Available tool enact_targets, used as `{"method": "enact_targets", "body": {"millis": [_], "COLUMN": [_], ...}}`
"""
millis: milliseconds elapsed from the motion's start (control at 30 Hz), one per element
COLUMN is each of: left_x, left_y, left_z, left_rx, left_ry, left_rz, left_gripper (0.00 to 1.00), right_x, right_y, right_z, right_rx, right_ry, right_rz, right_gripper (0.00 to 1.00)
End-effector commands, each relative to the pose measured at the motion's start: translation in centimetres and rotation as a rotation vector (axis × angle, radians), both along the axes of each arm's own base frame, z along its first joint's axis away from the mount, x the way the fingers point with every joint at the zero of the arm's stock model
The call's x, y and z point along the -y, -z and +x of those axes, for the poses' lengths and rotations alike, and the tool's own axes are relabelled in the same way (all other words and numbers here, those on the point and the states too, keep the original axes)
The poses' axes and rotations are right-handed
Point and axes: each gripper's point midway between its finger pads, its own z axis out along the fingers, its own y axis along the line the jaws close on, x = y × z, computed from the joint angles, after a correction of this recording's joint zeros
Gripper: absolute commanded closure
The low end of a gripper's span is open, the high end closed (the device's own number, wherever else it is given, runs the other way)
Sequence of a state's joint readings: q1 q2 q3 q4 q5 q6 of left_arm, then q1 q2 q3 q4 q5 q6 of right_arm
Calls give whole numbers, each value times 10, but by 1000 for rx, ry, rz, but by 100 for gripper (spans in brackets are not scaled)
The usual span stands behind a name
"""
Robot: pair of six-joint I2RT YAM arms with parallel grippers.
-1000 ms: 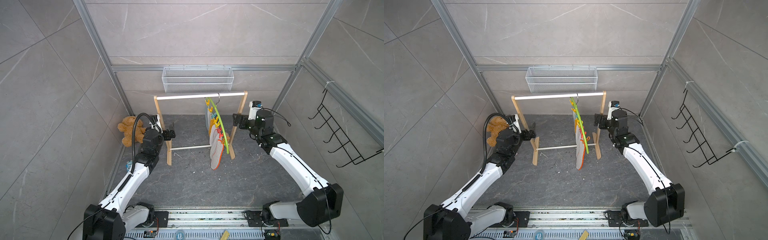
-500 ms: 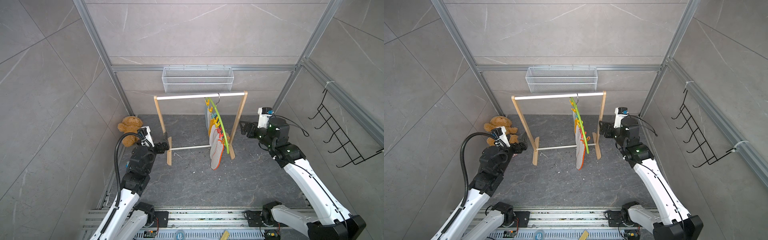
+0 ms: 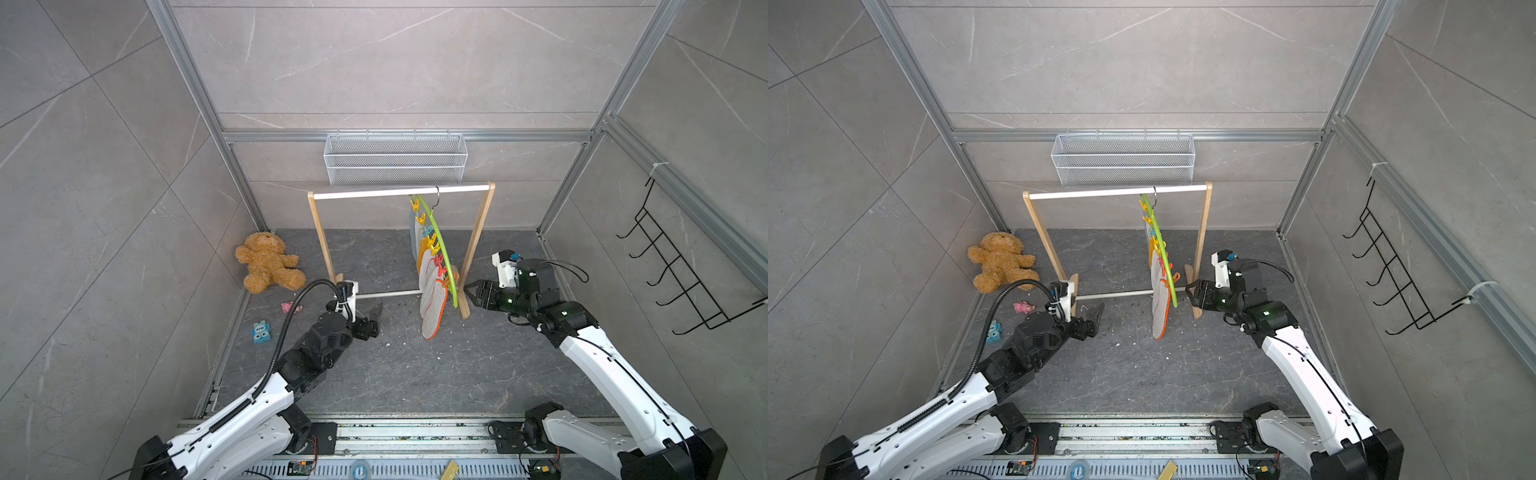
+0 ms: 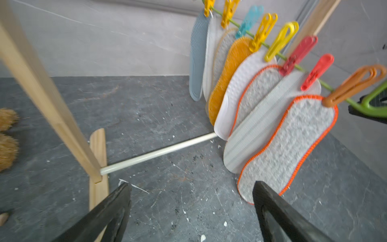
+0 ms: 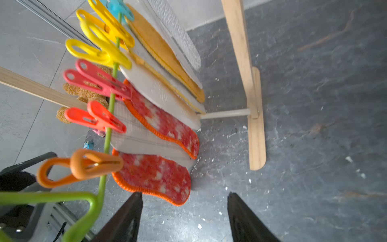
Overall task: Take the shoe insoles off the hanger
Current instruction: Remove the insole from the hanger.
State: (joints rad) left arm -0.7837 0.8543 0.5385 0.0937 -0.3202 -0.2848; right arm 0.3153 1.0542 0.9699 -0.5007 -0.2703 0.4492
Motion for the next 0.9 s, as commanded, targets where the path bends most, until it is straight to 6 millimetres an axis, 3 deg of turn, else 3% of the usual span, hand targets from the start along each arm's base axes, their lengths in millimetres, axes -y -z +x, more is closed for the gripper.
{"method": "enact_targets", "body": {"millis": [0,200,333,500,867], "left_x": [10,10,-7,0,33], "left_y": [-18,-20,-18,-15,15], "left_z": [7,8,14,11,-2], "left_rx": [82,125,97,85,74], "left_ry": [-17,-27,-133,-82,132], "left_rz": [-59,-152,-149,-113,-20], "left_gripper": [7,0,0,1,21], "right_x": [-6,-15,-22,-32,-60], "right_y": [3,13,11,7,2], "right_z": [-17,-29,-31,-33,-34], "right_rx": [-29,-52,-48,-36,-25], "right_ry": [-8,-32,-53,-81,-145], "right_rz": [41,54,54,51,23], "right_gripper": [34,35,36,36,36]}}
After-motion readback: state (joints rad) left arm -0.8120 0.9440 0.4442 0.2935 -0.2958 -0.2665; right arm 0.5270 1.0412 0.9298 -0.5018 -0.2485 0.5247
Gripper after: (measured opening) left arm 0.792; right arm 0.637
